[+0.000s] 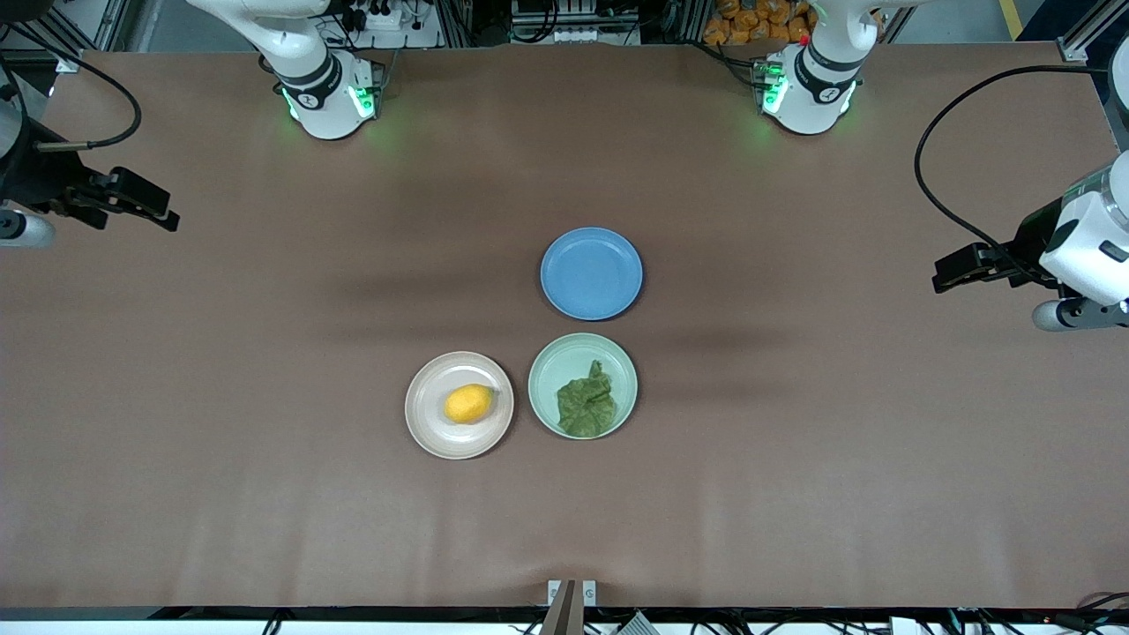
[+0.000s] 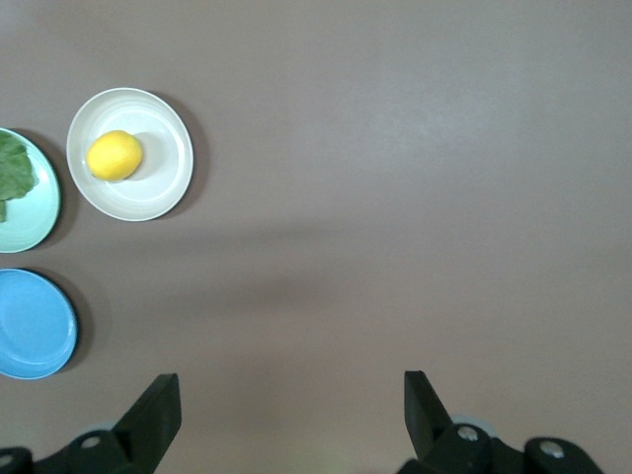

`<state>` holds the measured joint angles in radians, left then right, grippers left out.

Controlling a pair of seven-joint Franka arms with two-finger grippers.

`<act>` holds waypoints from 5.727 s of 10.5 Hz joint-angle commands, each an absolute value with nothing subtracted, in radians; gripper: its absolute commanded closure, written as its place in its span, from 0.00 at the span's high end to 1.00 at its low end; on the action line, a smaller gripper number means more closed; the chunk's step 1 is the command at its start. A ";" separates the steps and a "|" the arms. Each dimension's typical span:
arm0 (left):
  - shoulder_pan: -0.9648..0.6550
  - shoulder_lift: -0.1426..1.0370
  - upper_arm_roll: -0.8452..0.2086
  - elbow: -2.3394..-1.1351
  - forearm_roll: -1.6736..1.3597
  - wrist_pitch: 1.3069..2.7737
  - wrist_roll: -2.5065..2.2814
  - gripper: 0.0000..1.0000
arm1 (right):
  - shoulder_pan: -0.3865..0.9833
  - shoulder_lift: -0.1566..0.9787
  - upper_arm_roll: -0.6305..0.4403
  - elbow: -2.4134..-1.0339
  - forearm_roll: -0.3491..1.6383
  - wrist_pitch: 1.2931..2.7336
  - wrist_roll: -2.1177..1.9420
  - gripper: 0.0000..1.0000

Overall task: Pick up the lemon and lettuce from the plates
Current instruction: 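Reach the right gripper to the lemon while the left gripper reaches the lettuce, then close the right gripper on the lemon while the left gripper grasps lettuce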

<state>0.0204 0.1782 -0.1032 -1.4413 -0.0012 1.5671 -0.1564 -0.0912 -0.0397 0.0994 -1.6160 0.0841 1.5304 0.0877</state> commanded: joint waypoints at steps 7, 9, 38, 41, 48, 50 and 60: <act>0.022 0.176 -0.103 -1.439 -0.014 1.574 -0.127 1.00 | 0.072 0.158 0.098 -1.617 0.056 1.745 0.381 1.00; 0.020 0.176 -0.103 -1.439 -0.014 1.574 -0.127 1.00 | 0.104 0.213 0.098 -1.609 0.041 1.791 0.526 1.00; -0.357 0.534 -0.123 -1.439 -0.072 2.000 -0.354 1.00 | 0.396 0.804 0.089 -1.385 -0.041 2.301 1.419 1.00; -0.415 0.612 -0.121 -1.436 -0.069 2.133 -0.420 1.00 | 0.399 0.837 0.089 -1.385 -0.084 2.324 1.420 1.00; -0.514 0.781 -0.114 -1.405 -0.069 2.473 -0.545 1.00 | 0.402 0.865 0.090 -1.388 -0.297 2.339 1.407 0.11; -0.515 0.831 -0.112 -1.381 -0.069 2.525 -0.580 1.00 | 0.394 0.862 0.091 -1.387 -0.296 2.336 1.385 0.09; -0.565 0.939 -0.087 -1.336 -0.069 2.652 -0.716 1.00 | 0.244 0.741 0.121 -1.266 -0.054 1.987 0.990 0.10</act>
<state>-0.5480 0.9092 -0.1057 -1.3675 -0.0571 2.6326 -0.6943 0.3140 0.7982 0.1025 -1.2912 -0.1477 2.0986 1.1550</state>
